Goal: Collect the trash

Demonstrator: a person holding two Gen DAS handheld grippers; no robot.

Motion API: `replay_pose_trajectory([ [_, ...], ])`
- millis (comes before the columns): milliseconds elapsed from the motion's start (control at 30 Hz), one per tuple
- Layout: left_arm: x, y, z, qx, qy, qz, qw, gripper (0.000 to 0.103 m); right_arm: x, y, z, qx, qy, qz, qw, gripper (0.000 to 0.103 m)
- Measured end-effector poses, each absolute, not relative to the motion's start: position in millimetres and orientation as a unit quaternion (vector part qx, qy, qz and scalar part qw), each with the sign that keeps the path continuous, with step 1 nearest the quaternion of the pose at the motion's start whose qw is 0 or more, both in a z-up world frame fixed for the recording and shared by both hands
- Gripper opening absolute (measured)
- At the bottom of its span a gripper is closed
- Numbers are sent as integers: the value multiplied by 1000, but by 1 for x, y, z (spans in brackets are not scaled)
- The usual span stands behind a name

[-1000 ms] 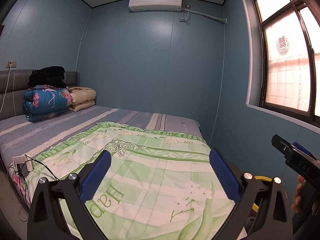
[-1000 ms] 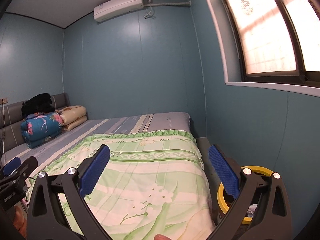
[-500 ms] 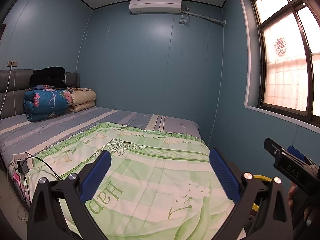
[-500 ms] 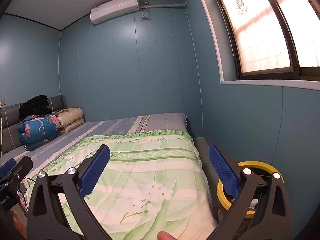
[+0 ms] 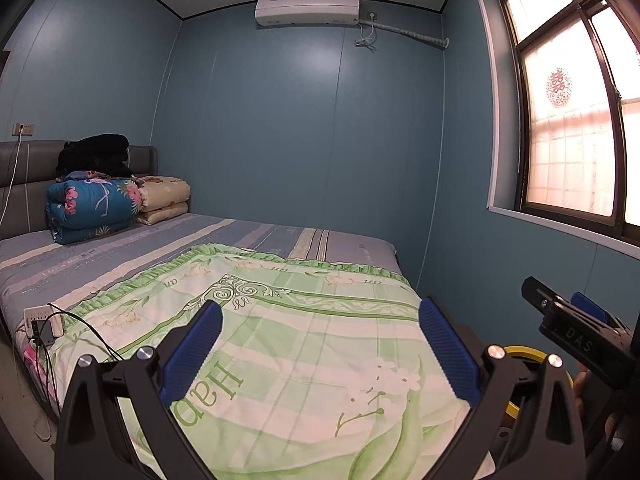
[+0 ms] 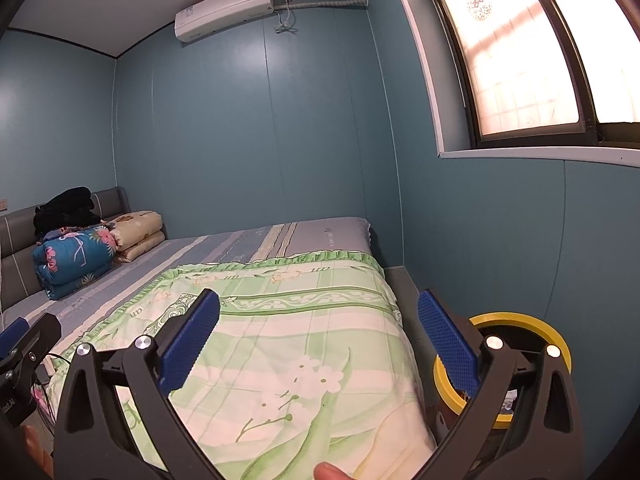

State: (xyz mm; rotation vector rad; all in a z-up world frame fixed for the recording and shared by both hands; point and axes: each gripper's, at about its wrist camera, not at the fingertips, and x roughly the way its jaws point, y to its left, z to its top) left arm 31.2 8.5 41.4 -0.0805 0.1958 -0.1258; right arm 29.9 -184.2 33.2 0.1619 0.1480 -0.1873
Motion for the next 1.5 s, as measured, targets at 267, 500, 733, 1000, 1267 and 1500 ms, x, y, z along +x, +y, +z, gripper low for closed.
replay_pose_trajectory([
  [267,38,8,36,-40,108,-63,991,95,36,-185,27,83,87,-93,988,95],
  [500,41,11,34,-43,112,-63,991,95,41,-186,25,84,92,-93,988,95],
  [733,42,10,33,-43,115,-62,991,95,44,-188,22,85,97,-94,987,95],
  [1000,44,10,35,-44,119,-62,990,95,45,-188,21,88,102,-93,987,95],
  [1267,44,10,36,-43,117,-63,990,95,51,-190,19,90,108,-91,986,95],
  [1500,44,8,35,-42,119,-65,990,95,52,-190,17,91,113,-89,985,95],
])
